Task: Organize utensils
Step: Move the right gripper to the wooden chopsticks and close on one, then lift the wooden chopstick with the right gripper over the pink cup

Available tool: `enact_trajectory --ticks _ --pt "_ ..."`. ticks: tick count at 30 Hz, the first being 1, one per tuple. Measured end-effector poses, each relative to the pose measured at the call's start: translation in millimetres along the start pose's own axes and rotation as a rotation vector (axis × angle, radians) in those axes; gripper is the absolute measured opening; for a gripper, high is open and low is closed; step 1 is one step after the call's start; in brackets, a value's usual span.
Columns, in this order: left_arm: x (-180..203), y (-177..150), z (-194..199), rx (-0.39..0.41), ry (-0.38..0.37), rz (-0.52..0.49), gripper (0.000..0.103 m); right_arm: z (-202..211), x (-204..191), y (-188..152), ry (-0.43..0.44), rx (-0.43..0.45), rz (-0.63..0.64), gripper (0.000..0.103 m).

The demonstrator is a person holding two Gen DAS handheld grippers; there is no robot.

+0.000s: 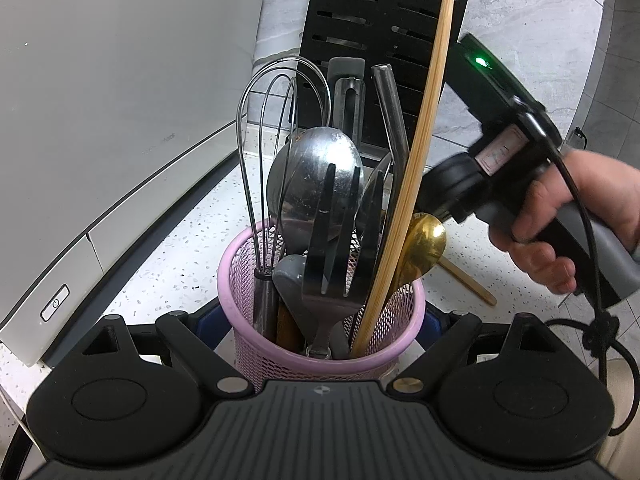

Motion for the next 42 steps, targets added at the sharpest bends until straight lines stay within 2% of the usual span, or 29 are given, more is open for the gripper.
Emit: enact_trajectory --ticks 5,9,11,17,20,24,35,39,42 --pt "0 0 0 0.001 0.0 0.0 0.103 -4 -5 4 -0.026 -0.051 0.046 0.01" --pt "0 0 0 0.0 0.001 0.0 0.103 -5 -11 2 -0.076 -0.064 0.117 0.003" --pt "0 0 0 -0.002 0.001 -0.001 0.103 -5 -11 0 -0.088 -0.063 0.135 0.003" --pt "0 0 0 -0.006 0.001 -0.001 0.103 -1 -4 -2 -0.041 -0.038 0.072 0.002" --pt "1 0 0 -0.006 0.002 -0.001 0.103 9 -1 -4 -0.004 0.008 0.034 0.002" --pt "0 0 0 -0.003 0.002 0.002 0.103 36 6 -8 0.057 0.099 -0.026 0.002" --pt "0 0 -1 -0.006 0.005 0.003 0.103 123 10 -31 0.184 0.438 -0.142 0.002" --pt "0 0 -1 -0.007 0.007 0.003 0.103 164 2 -40 0.238 0.623 -0.16 0.002" --pt "0 0 -1 -0.009 0.008 0.004 0.103 189 -4 -45 0.234 0.754 -0.136 0.002"
Point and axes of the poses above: each gripper's, at about its wrist camera, not at the fingertips, and z roughly against the way its jaws point, x to its right, y to its top, the point moved 10 cm from there along -z, roughly the way its jaws point, and after that the axes turned 2 degrees about z, right-handed, at the moved point
